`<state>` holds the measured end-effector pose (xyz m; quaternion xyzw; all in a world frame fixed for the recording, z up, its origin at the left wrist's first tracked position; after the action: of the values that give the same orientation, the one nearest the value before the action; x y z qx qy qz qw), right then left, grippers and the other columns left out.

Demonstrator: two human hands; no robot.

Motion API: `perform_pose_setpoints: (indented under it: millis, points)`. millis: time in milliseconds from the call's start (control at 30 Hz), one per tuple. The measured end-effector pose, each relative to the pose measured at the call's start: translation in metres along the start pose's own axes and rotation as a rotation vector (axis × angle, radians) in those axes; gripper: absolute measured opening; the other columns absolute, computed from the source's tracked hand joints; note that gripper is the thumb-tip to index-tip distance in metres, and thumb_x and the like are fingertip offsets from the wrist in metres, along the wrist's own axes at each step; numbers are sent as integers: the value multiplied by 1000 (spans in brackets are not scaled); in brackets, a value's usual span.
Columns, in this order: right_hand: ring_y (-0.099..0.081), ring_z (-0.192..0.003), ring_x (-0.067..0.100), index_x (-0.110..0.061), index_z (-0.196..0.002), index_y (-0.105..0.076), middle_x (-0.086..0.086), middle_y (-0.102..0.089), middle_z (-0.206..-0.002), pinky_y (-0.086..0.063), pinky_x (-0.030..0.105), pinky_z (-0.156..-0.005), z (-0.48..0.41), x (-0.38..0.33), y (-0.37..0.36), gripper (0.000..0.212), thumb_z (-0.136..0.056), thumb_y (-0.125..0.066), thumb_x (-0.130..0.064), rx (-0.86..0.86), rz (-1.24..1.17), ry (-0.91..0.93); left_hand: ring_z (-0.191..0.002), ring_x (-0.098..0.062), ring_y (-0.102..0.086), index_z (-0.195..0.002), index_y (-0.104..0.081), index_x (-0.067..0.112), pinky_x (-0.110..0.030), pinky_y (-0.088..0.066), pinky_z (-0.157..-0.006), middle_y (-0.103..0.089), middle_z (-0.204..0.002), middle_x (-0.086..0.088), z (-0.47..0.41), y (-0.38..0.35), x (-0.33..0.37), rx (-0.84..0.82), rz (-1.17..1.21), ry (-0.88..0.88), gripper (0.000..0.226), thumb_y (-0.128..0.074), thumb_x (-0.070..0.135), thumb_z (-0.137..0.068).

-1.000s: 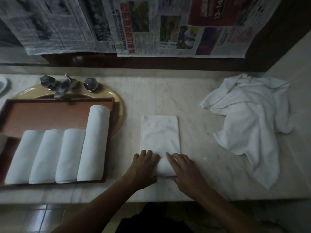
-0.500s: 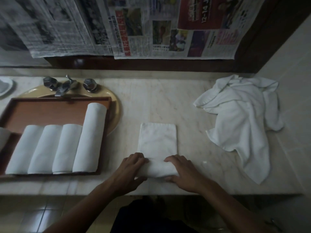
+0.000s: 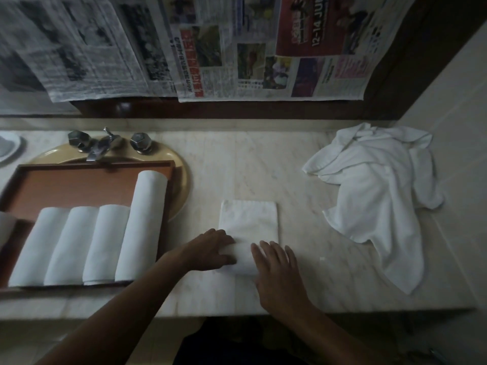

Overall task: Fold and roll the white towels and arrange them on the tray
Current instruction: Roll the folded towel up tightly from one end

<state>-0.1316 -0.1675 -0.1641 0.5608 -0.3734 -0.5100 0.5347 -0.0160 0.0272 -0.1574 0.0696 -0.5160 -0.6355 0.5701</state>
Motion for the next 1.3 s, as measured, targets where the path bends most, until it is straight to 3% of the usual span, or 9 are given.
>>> perform_pose_setpoints:
  millis: [133, 267, 367, 500, 600, 767, 967, 1133, 1300]
  points:
    - [-47, -136, 34, -13, -154, -40, 10, -48, -149, -29, 62, -116, -14, 7, -7, 86, -85, -60, -61, -10, 34, -42, -116, -13, -61, -134, -63, 30, -31, -47, -98, -66, -127, 8, -2, 3, -9, 93, 195, 71, 63, -68, 69, -85]
    - [-54, -120, 28, -16, -141, -52, 3, -56, -133, -32, 61, -113, -34, 12, 3, 74, -90, -48, -70, 23, 19, -19, -77, -7, -62, -86, -70, 26, -30, -46, -68, -69, -83, 9, 3, 1, -22, 215, 231, 178, 62, -54, 86, -80]
    - [-51, -120, 26, -22, -138, -49, -2, -55, -131, -24, 58, -117, -46, 20, 10, 69, -92, -40, -72, -32, -12, 15, -68, -15, -60, -73, -61, 17, -35, -43, -63, -63, -72, 2, 2, 0, -22, 255, 252, 232, 72, -51, 87, -80]
    - [-47, -123, 26, -25, -138, -49, 0, -53, -130, -22, 54, -117, -68, 29, 16, 68, -91, -33, -72, -133, -15, 60, -89, -24, -59, -96, -58, 18, -35, -42, -73, -60, -98, -1, 0, 1, -12, 425, 57, 256, 61, -40, 76, -93]
    - [-43, -125, 26, -26, -136, -53, 1, -51, -131, -25, 50, -114, -85, 35, 19, 69, -91, -25, -71, -191, -40, 78, -104, -23, -54, -120, -56, 20, -39, -44, -86, -56, -117, -1, 11, -4, 15, 620, -181, 23, 41, -43, 51, -95]
    - [-41, -130, 27, -27, -144, -49, 2, -49, -140, -28, 48, -112, -99, 33, 27, 60, -100, -25, -60, -292, -77, -13, -120, -22, -49, -134, -48, 22, -46, -41, -104, -46, -134, 2, 12, -24, 30, 496, -369, -162, 41, -49, 38, -96]
    - [-52, -120, 28, -21, -139, -53, 1, -57, -131, -39, 50, -109, -73, 4, 36, 49, -90, -58, -25, 150, -62, -33, -119, -23, -54, -136, -51, 23, -47, -42, -101, -55, -131, 4, -10, -2, 16, 415, -318, -114, 43, -48, 36, -95]
    - [-31, -147, 36, -13, -157, -31, 13, -34, -159, -21, 64, -120, -71, 5, 13, 95, -71, -69, -22, -7, 58, -50, -123, -25, -55, -144, -51, 27, -44, -43, -98, -56, -139, 3, -32, 19, 9, 297, -114, 10, 55, -41, 55, -98]
    - [-36, -141, 33, -13, -161, -21, 9, -36, -155, -22, 61, -119, -101, 16, 16, 103, -74, -70, -38, -61, 119, -30, -128, -27, -54, -144, -55, 13, -42, -47, -105, -57, -140, -9, -28, 18, -3, 465, 229, 131, 80, -39, 73, -95]
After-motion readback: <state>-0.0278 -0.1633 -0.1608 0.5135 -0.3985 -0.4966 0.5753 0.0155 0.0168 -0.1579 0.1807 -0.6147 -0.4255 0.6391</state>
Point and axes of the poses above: each hand's wrist, its own z-axis away from the middle knuckle, its own y-axis out of the back of the hand, x = y × z, the point moved 3 cm from there along -z, towards the middle knuckle
